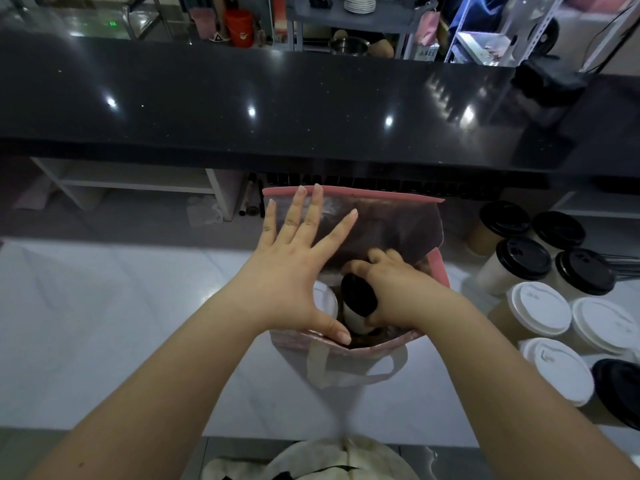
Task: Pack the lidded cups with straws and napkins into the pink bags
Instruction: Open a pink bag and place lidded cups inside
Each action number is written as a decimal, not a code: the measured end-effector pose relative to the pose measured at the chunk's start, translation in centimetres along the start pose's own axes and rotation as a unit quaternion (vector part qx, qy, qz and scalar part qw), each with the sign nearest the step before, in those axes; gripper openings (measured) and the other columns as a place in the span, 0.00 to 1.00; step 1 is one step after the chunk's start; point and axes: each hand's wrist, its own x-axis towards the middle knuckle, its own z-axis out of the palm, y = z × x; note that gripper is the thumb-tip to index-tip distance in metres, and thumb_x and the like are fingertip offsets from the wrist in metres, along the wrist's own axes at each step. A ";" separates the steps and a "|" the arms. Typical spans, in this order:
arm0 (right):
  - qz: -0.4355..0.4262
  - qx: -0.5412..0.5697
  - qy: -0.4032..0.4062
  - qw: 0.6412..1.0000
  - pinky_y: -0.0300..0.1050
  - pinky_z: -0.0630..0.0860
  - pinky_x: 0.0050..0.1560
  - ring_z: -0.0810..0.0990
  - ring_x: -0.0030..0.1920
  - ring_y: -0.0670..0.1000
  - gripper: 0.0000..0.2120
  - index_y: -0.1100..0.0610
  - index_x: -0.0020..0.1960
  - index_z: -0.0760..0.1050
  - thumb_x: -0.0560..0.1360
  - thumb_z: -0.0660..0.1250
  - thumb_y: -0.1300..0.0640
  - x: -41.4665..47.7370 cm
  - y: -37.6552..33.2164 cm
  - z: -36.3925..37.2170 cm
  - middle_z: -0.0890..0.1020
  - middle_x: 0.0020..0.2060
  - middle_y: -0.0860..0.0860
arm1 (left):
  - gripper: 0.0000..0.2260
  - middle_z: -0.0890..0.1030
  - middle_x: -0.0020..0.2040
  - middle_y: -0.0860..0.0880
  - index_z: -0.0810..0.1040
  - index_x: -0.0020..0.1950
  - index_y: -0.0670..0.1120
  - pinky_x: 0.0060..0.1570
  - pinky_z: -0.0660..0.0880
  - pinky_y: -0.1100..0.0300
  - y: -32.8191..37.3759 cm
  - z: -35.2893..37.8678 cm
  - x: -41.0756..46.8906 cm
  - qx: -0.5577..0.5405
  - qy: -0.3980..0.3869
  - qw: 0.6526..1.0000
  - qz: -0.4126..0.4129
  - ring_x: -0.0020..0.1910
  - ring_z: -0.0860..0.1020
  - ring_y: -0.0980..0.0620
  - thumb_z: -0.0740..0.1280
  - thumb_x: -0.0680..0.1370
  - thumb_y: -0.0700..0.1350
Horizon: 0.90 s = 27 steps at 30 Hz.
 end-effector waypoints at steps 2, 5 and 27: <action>-0.001 -0.006 -0.010 1.000 0.55 0.67 0.59 0.64 0.63 0.55 0.42 0.40 0.74 0.57 0.66 0.75 0.47 0.1 -0.4 0.2 0.64 0.62 0.49 | 0.63 0.24 0.75 0.43 0.29 0.76 0.58 0.71 0.32 0.35 0.2 0.0 0.1 -0.002 -0.002 1.000 0.003 0.73 0.23 0.42 0.60 0.55 0.82; -0.006 -0.014 -0.030 0.999 0.55 0.65 0.65 0.63 0.68 0.56 0.41 0.41 0.76 0.54 0.70 0.72 0.44 0.3 -0.6 0.8 0.61 0.70 0.50 | 0.63 0.24 0.75 0.42 0.28 0.76 0.58 0.71 0.32 0.34 0.4 0.1 0.2 0.001 -0.004 1.000 0.008 0.73 0.24 0.41 0.60 0.54 0.82; 0.005 0.029 -0.096 0.995 0.54 0.33 0.73 0.29 0.75 0.50 0.38 0.43 0.76 0.31 0.77 0.46 0.30 0.9 -0.1 3.4 0.30 0.75 0.43 | 0.61 0.24 0.75 0.43 0.27 0.75 0.59 0.70 0.30 0.36 0.0 0.1 -0.4 0.002 -0.009 1.000 -0.006 0.71 0.21 0.43 0.55 0.55 0.83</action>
